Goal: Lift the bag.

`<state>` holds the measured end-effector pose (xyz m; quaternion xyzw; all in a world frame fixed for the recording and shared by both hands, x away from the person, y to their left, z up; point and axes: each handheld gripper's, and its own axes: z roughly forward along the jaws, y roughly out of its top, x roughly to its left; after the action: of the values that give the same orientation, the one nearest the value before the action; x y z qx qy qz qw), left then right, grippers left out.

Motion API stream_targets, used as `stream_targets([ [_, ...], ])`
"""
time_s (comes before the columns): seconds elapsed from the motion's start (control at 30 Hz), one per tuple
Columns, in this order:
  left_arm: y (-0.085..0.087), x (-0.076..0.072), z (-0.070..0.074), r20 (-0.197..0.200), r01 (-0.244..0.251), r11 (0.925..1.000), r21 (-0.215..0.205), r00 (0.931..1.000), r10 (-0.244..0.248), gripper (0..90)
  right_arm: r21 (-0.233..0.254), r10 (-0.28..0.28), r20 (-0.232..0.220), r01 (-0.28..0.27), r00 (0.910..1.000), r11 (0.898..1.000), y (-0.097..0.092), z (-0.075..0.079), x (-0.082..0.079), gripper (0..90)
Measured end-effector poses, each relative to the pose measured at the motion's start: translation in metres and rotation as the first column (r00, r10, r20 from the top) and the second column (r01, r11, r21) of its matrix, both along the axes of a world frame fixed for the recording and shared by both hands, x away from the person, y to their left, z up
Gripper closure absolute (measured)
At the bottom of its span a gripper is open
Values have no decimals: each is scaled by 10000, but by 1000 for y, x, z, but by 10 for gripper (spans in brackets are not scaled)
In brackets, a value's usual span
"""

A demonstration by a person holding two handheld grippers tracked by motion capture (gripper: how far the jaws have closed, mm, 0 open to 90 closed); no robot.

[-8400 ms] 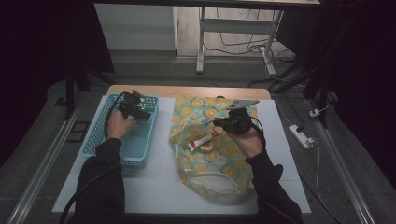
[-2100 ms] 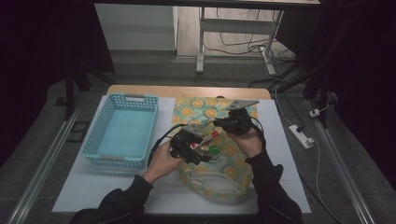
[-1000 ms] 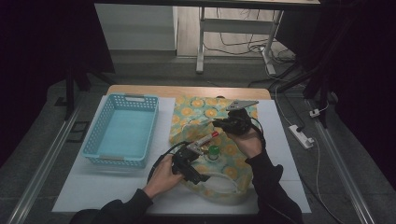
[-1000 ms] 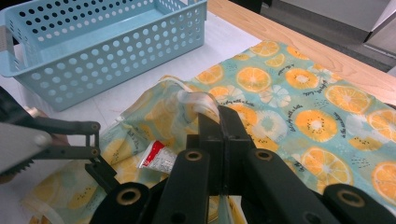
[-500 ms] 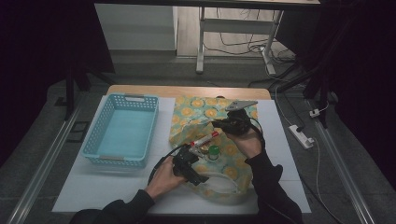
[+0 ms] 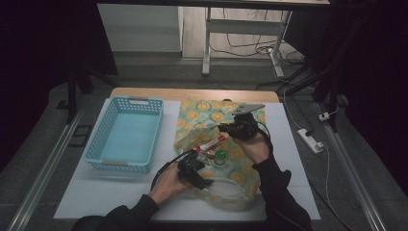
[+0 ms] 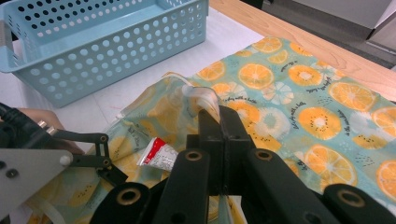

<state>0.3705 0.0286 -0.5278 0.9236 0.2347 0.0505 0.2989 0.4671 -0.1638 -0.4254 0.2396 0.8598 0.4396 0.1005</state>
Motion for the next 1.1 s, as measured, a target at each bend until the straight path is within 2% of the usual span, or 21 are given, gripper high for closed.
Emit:
stream_targets([
  [0.23,3,-1,5,-83,206,9997,101,9998,-205,524,-20,12,-21,-12,10000,10000,1,-1,0,899],
  [0.3,3,-1,6,-161,33,9999,146,9999,-31,582,-27,10,-28,-10,10000,10000,1,-1,0,899],
  [0.4,5,0,6,-341,-52,10000,42,9994,53,759,-21,10,-41,-10,10000,10000,0,-1,0,899],
  [0.5,6,1,7,-471,-197,9998,24,9987,197,827,-5,-18,-38,18,10000,10000,0,-1,1,899],
  [0.7,6,2,7,-941,-665,9976,-211,9935,642,887,6,-29,-98,30,9999,10000,-1,-1,1,899],
  [0.83,5,0,9,-771,-541,9985,-10,9956,539,890,3,-17,-200,17,9998,10000,-2,-3,2,900],
  [1.1,10,-1,19,-693,-488,9976,-494,9966,453,891,-125,263,-203,-266,9994,9996,-1,-1,-1,899],
])
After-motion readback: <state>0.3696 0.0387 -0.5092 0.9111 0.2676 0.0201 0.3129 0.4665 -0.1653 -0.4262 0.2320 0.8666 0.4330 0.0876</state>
